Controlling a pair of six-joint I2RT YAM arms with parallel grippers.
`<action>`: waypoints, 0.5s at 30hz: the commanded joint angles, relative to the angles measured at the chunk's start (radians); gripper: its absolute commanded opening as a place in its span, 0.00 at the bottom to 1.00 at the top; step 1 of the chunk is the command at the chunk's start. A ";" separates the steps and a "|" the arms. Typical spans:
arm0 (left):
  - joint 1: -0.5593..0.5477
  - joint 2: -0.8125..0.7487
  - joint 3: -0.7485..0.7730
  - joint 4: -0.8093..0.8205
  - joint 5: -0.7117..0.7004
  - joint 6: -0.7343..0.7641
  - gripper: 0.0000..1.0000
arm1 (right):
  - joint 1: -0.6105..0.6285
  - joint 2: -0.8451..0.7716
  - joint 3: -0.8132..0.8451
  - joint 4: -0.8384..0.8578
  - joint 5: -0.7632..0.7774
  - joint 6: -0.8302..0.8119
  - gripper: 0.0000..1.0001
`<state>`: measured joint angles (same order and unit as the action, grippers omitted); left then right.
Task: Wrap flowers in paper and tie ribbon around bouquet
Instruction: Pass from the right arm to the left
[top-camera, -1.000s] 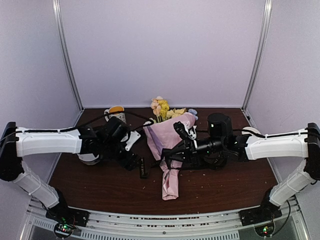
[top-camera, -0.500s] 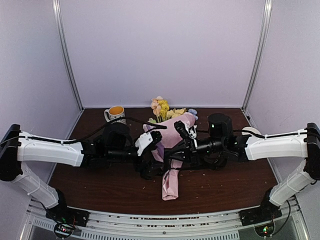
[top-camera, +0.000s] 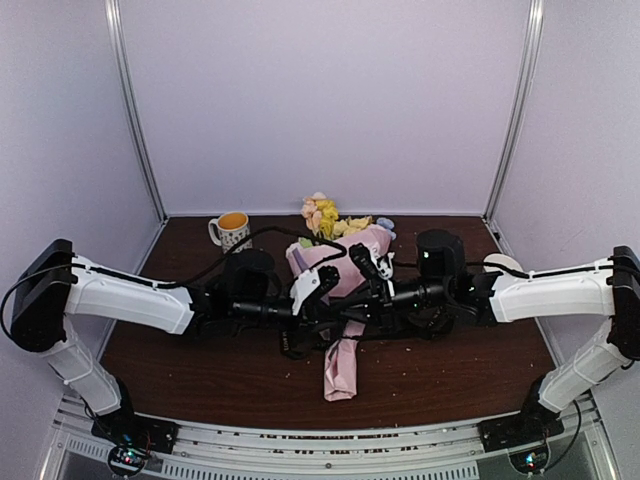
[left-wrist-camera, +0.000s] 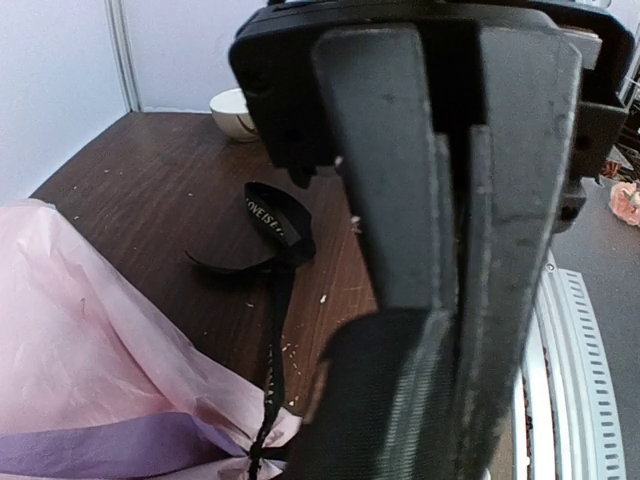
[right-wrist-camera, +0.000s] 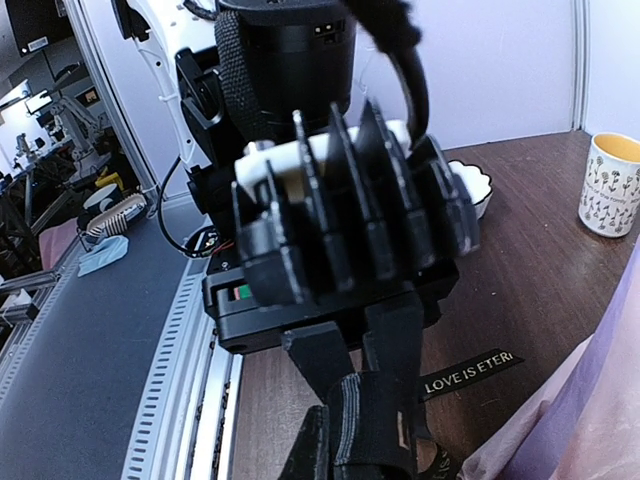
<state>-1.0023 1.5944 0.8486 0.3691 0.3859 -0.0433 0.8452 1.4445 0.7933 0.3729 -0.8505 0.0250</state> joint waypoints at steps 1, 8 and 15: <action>0.001 0.015 0.027 0.054 0.052 -0.006 0.00 | -0.009 -0.024 -0.013 -0.001 0.070 -0.019 0.11; -0.003 0.014 0.064 -0.073 -0.081 0.062 0.00 | -0.050 -0.183 -0.011 -0.319 0.480 -0.097 0.55; -0.060 0.031 0.120 -0.216 -0.234 0.181 0.00 | -0.240 -0.195 0.085 -0.792 0.839 0.023 0.69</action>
<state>-1.0359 1.6073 0.9222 0.2234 0.2447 0.0608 0.7036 1.1889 0.8009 -0.0616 -0.2531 -0.0193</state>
